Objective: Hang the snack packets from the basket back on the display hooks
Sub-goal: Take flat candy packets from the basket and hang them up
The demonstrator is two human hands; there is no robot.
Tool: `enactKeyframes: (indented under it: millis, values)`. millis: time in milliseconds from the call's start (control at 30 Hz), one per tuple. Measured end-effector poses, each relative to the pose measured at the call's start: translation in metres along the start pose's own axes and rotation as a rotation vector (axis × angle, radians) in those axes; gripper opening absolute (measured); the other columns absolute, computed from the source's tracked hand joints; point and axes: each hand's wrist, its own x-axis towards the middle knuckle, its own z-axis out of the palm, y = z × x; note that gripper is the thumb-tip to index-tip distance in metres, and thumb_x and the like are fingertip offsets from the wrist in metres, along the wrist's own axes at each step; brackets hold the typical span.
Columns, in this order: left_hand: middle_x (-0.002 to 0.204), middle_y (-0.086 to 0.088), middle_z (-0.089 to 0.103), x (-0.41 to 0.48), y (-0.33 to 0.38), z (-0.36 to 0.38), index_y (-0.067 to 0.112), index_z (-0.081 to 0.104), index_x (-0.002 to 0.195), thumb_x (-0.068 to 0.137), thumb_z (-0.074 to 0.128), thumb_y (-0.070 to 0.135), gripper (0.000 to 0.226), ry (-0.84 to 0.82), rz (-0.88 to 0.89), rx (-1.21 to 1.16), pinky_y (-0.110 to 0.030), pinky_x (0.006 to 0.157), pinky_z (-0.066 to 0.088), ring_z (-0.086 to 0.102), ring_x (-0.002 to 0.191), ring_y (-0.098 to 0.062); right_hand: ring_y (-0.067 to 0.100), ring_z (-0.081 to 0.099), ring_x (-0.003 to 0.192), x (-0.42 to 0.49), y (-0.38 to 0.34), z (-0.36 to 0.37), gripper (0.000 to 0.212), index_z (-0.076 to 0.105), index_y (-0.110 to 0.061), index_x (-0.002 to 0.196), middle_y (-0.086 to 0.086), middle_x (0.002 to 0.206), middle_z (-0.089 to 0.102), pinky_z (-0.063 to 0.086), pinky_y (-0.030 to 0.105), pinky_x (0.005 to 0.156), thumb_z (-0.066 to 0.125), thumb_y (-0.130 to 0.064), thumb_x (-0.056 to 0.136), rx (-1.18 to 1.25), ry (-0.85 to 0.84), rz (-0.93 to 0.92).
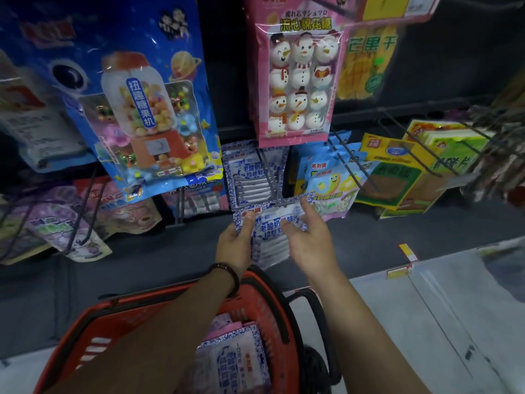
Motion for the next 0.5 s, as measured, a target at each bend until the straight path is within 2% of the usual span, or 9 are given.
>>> enactKeyframes:
  millis: [67,133,167,233,267,300,367,433,500]
  values:
    - [0.151,-0.006,0.050,0.002,0.004,-0.002,0.017,0.052,0.147,0.097,0.053,0.061,0.067,0.004,-0.026,-0.037,-0.049,0.115,0.042,0.050,0.136,-0.025,0.036,0.058,0.128,0.001,0.000,0.002,0.070,0.033,-0.029,0.164,0.001,0.120,0.066,0.050,0.008,0.069,0.065,-0.017,0.103,-0.025,-0.028,0.001]
    - [0.148,-0.007,0.051,0.007,0.010,-0.001,0.013,0.050,0.148,0.096,0.055,0.060,0.071,0.013,-0.056,-0.068,-0.052,0.112,0.045,0.052,0.129,-0.026,0.013,0.062,0.122,-0.001,-0.002,0.004,0.071,0.032,-0.027,0.165,-0.012,0.121,0.065,0.052,0.014,0.085,0.066,-0.019,0.103,-0.072,-0.070,-0.013]
    - [0.144,-0.007,0.053,0.009,0.013,-0.001,0.014,0.050,0.148,0.095,0.056,0.062,0.072,0.023,-0.081,-0.078,-0.055,0.107,0.049,0.053,0.123,-0.026,0.003,0.059,0.126,-0.002,-0.002,0.005,0.072,0.031,-0.027,0.165,-0.012,0.129,0.063,0.050,0.012,0.093,0.067,-0.021,0.103,-0.082,-0.085,-0.016]
    - [0.145,-0.007,0.052,0.016,0.018,0.002,0.016,0.050,0.148,0.093,0.058,0.064,0.073,0.023,-0.120,-0.103,-0.058,0.103,0.051,0.053,0.127,-0.029,0.010,0.044,0.148,-0.001,-0.001,0.007,0.074,0.031,-0.027,0.165,-0.001,0.161,0.047,0.040,0.026,0.117,0.069,-0.025,0.101,-0.082,-0.088,0.001]
    - [0.151,-0.007,0.050,0.021,0.020,0.003,0.016,0.049,0.149,0.092,0.058,0.064,0.075,0.034,-0.122,-0.119,-0.058,0.106,0.049,0.051,0.134,-0.031,0.012,0.042,0.150,0.001,0.000,0.008,0.075,0.031,-0.027,0.165,0.001,0.167,0.040,0.039,0.031,0.119,0.070,-0.027,0.100,-0.089,-0.098,0.008]
    - [0.156,-0.007,0.045,0.027,0.021,0.004,0.015,0.046,0.151,0.090,0.060,0.066,0.081,0.039,-0.122,-0.135,-0.058,0.109,0.047,0.048,0.139,-0.032,0.008,0.048,0.145,0.002,0.001,0.010,0.075,0.032,-0.026,0.165,0.002,0.167,0.038,0.042,0.027,0.114,0.070,-0.027,0.100,-0.106,-0.112,0.010]
    - [0.161,-0.006,0.038,0.039,0.021,0.006,0.015,0.039,0.155,0.086,0.061,0.071,0.093,0.034,-0.117,-0.139,-0.058,0.111,0.044,0.045,0.142,-0.032,-0.003,0.063,0.121,0.003,-0.001,0.012,0.072,0.034,-0.024,0.164,0.000,0.162,0.044,0.047,0.016,0.096,0.069,-0.028,0.101,-0.134,-0.133,0.029]
    - [0.162,-0.005,0.037,0.050,0.022,0.008,0.016,0.037,0.156,0.083,0.059,0.076,0.097,0.038,-0.106,-0.120,-0.060,0.111,0.044,0.044,0.142,-0.032,0.001,0.065,0.104,0.004,0.002,0.015,0.067,0.039,-0.023,0.161,-0.002,0.144,0.059,0.048,0.020,0.088,0.068,-0.030,0.100,-0.147,-0.132,0.042]
    - [0.165,-0.003,0.033,0.062,0.021,0.009,0.016,0.036,0.156,0.079,0.055,0.082,0.103,0.036,-0.088,-0.080,-0.059,0.112,0.043,0.043,0.143,-0.031,0.003,0.062,0.089,0.002,0.000,0.018,0.061,0.045,-0.020,0.156,-0.010,0.113,0.064,0.049,0.027,0.081,0.066,-0.033,0.100,-0.172,-0.155,0.056]
